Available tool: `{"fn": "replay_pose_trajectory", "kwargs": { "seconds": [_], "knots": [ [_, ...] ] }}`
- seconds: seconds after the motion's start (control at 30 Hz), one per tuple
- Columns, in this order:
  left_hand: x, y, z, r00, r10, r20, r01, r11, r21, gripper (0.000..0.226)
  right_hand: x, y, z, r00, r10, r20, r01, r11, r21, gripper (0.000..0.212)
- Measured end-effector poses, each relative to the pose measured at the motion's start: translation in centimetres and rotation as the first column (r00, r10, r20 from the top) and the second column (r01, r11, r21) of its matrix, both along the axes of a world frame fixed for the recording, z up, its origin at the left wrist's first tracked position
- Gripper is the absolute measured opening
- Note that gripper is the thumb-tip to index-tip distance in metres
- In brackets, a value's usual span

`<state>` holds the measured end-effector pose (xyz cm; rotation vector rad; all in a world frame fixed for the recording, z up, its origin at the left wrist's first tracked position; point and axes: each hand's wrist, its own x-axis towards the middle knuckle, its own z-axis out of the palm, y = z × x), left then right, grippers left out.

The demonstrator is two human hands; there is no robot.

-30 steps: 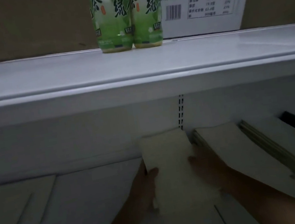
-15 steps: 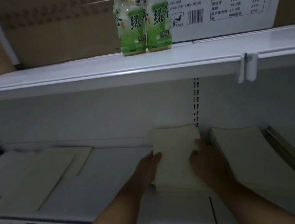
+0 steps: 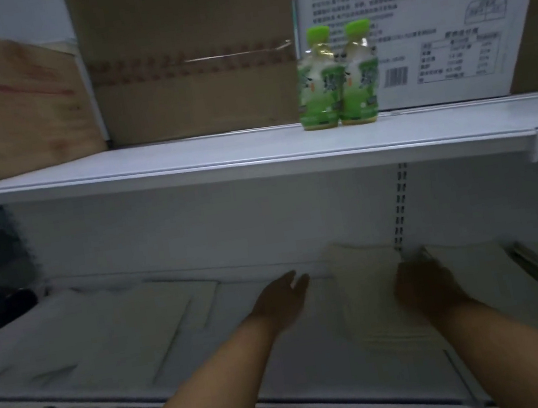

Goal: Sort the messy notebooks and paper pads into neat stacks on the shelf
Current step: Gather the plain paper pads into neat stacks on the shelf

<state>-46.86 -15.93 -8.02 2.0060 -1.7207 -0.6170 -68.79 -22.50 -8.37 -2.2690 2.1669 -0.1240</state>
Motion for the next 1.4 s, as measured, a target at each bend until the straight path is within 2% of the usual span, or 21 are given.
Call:
{"fn": "replay_pose_trajectory", "kwargs": {
  "seconds": [0.03, 0.1, 0.17, 0.23, 0.37, 0.5, 0.6, 0.7, 0.83, 0.93, 1.03, 1.1, 1.13, 1.17, 1.2, 1.23, 1.27, 1.37, 1.4],
  "knots": [
    [2.6, 0.2, 0.1, 0.999, 0.016, 0.032, -0.015, 0.999, -0.034, 0.057, 1.0, -0.1, 0.5, 0.999, -0.022, -0.044, 0.020, 0.999, -0.043, 0.043],
    [8.2, 1.6, 0.7, 0.978, 0.017, 0.207, -0.009, 0.999, -0.039, 0.058, 4.4, -0.3, 0.3, 0.985, 0.020, -0.169, -0.038, 0.994, -0.106, 0.050],
    [13.6, 3.4, 1.1, 0.912, 0.011, 0.409, -0.013, 1.000, 0.001, 0.059, 9.9, 1.1, 0.6, 0.972, 0.189, -0.140, -0.201, 0.976, -0.083, 0.056],
    [18.7, 5.5, 1.0, 0.861, 0.026, 0.507, -0.051, 0.998, 0.034, 0.060, 15.7, 3.4, 1.1, 0.921, 0.384, -0.070, -0.389, 0.918, -0.079, 0.057],
    [26.3, 10.0, 0.1, 0.812, 0.054, 0.582, -0.141, 0.985, 0.104, 0.061, 24.9, 7.4, 0.4, 0.821, 0.569, 0.037, -0.571, 0.820, 0.047, 0.057],
    [30.8, 12.6, -1.2, 0.821, 0.077, 0.566, -0.190, 0.971, 0.143, 0.061, 29.9, 9.2, -1.9, 0.761, 0.649, -0.005, -0.636, 0.747, 0.195, 0.058],
    [32.6, 13.0, -2.0, 0.880, 0.115, 0.460, -0.197, 0.971, 0.133, 0.061, 32.6, 8.7, -3.2, 0.746, 0.666, 0.007, -0.650, 0.725, 0.228, 0.059],
    [33.5, 12.8, -2.7, 0.957, 0.175, 0.232, -0.206, 0.972, 0.114, 0.059, 35.0, 7.8, -3.9, 0.740, 0.671, 0.036, -0.661, 0.716, 0.225, 0.059],
    [34.5, 11.3, -3.0, 0.961, 0.271, 0.056, -0.275, 0.957, 0.089, 0.052, 37.8, 6.0, -4.6, 0.729, 0.685, 0.013, -0.678, 0.719, 0.151, 0.049],
    [34.6, 9.6, -2.8, 0.935, 0.339, -0.101, -0.326, 0.937, 0.127, 0.046, 39.2, 4.0, -4.6, 0.736, 0.676, 0.027, -0.674, 0.729, 0.120, 0.046],
    [34.8, 7.5, -2.6, 0.870, 0.421, -0.256, -0.386, 0.905, 0.178, 0.035, 40.3, 1.9, -5.2, 0.758, 0.647, 0.077, -0.651, 0.749, 0.123, 0.044],
    [35.1, 6.2, -2.4, 0.805, 0.474, -0.356, -0.424, 0.880, 0.213, 0.005, 40.7, 0.6, -5.5, 0.772, 0.621, 0.131, -0.635, 0.762, 0.128, 0.045],
    [35.4, 5.8, -2.3, 0.748, 0.509, -0.426, -0.452, 0.861, 0.235, 0.016, 40.8, -0.1, -5.5, 0.773, 0.616, 0.150, -0.633, 0.763, 0.129, 0.047],
    [35.7, 5.4, -2.4, 0.677, 0.525, -0.517, -0.448, 0.850, 0.277, 0.016, 40.8, -0.7, -5.6, 0.770, 0.616, 0.166, -0.635, 0.763, 0.118, 0.049],
    [36.2, 5.0, -2.6, 0.610, 0.504, -0.611, -0.404, 0.861, 0.308, 0.006, 40.7, -1.3, -5.6, 0.771, 0.611, 0.181, -0.633, 0.766, 0.112, 0.050],
    [36.2, 5.0, -2.5, 0.544, 0.484, -0.685, -0.349, 0.874, 0.339, 0.011, 40.6, -1.7, -5.8, 0.767, 0.607, 0.209, -0.634, 0.766, 0.103, 0.052],
    [36.2, 4.7, -2.6, 0.524, 0.456, -0.719, -0.283, 0.890, 0.358, 0.023, 40.5, -2.0, -6.0, 0.762, 0.600, 0.244, -0.633, 0.768, 0.090, 0.052],
    [35.6, 3.9, -3.6, 0.695, 0.345, -0.632, -0.188, 0.934, 0.303, 0.032, 40.1, -2.2, -6.8, 0.751, 0.571, 0.331, -0.623, 0.779, 0.070, 0.053],
    [35.7, 3.7, -4.1, 0.708, 0.307, -0.636, -0.170, 0.948, 0.268, 0.034, 39.8, -2.2, -7.0, 0.750, 0.557, 0.356, -0.613, 0.788, 0.059, 0.053]
  ]
}}
